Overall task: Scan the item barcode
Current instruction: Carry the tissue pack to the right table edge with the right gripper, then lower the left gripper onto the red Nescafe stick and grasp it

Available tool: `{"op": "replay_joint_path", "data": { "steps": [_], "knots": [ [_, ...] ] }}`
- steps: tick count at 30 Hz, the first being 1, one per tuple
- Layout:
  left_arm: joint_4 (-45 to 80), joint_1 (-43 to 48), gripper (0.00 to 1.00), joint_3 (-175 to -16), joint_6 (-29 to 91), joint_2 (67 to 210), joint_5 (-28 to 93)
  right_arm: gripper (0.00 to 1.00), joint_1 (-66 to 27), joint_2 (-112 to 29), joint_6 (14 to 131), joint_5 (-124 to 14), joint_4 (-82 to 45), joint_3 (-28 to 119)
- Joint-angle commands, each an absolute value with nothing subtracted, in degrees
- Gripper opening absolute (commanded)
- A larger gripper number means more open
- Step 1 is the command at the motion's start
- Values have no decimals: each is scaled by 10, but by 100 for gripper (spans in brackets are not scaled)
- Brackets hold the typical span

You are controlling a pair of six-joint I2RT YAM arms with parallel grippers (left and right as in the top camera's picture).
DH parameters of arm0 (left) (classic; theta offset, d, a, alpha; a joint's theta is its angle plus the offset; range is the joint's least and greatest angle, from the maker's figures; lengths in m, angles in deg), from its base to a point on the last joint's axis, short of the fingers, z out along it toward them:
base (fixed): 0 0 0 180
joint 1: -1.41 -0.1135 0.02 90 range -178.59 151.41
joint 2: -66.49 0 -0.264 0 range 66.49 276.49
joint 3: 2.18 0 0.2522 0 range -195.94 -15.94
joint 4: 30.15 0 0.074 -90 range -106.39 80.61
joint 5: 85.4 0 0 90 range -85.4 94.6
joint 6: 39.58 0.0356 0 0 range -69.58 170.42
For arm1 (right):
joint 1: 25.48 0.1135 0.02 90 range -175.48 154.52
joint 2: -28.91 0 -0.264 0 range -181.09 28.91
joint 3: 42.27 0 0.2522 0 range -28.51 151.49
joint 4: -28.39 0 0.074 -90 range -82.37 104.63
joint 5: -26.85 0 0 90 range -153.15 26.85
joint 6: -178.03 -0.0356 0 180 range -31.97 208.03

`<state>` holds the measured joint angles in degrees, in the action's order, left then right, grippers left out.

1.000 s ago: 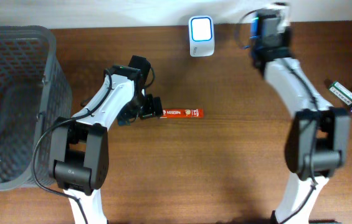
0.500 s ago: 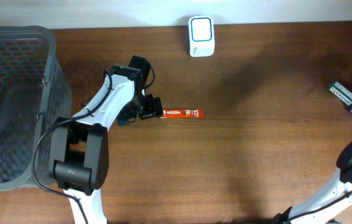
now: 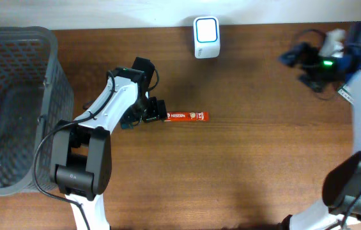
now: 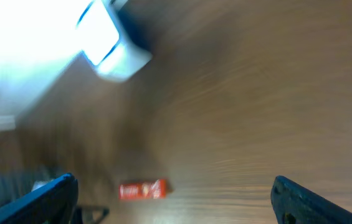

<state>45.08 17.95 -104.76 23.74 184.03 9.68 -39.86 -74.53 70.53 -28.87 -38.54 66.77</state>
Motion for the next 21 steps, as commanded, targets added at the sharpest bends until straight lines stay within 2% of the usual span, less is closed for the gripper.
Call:
{"op": "replay_joint_path", "data": {
  "steps": [1, 3, 6, 8, 10, 12, 13, 14, 15, 16, 17, 18, 19, 20, 21],
  "knots": [
    [452, 178, 99, -1048, 232, 1832, 93, 99, -293, -744, 771, -398, -388, 656],
    [452, 178, 99, -1048, 233, 1832, 91, 99, -217, -755, 771, -504, -385, 656],
    [452, 178, 99, -1048, 232, 1832, 91, 99, -172, -758, 771, -509, -386, 656],
    [452, 178, 99, -1048, 232, 1832, 105, 99, -187, -758, 749, -510, -395, 656],
    [449, 181, 99, -1048, 233, 1832, 237, 99, -220, -758, 754, -517, -409, 656],
    [409, 207, 100, -1048, 238, 1832, 243, 99, -239, -758, 754, -517, -409, 656],
    [379, 225, 95, -1048, 241, 1832, 216, 99, -241, -758, 754, -517, -409, 656],
    [359, 232, 86, -1048, 241, 1832, 207, 99, -241, -758, 754, -516, -409, 656],
    [331, 238, 68, -1048, 205, 1832, 207, 99, -241, -758, 754, -516, -409, 656],
    [310, 238, 63, -1048, 116, 1832, 205, 99, -241, -758, 754, -516, -409, 656],
    [292, 241, 66, -1048, 52, 1834, 193, 99, -241, -758, 754, -516, -409, 656],
    [283, 247, 59, -1048, 13, 1837, 182, 99, -241, -758, 754, -516, -409, 656],
    [280, 260, 61, -1048, -51, 1840, 158, 99, -241, -758, 754, -516, -409, 656],
    [280, 272, 70, -1048, -115, 1841, 121, 99, -241, -758, 754, -516, -409, 656],
    [280, 283, 72, -1048, -177, 1842, 89, 99, -241, -758, 754, -516, -409, 656]
  ]
}}
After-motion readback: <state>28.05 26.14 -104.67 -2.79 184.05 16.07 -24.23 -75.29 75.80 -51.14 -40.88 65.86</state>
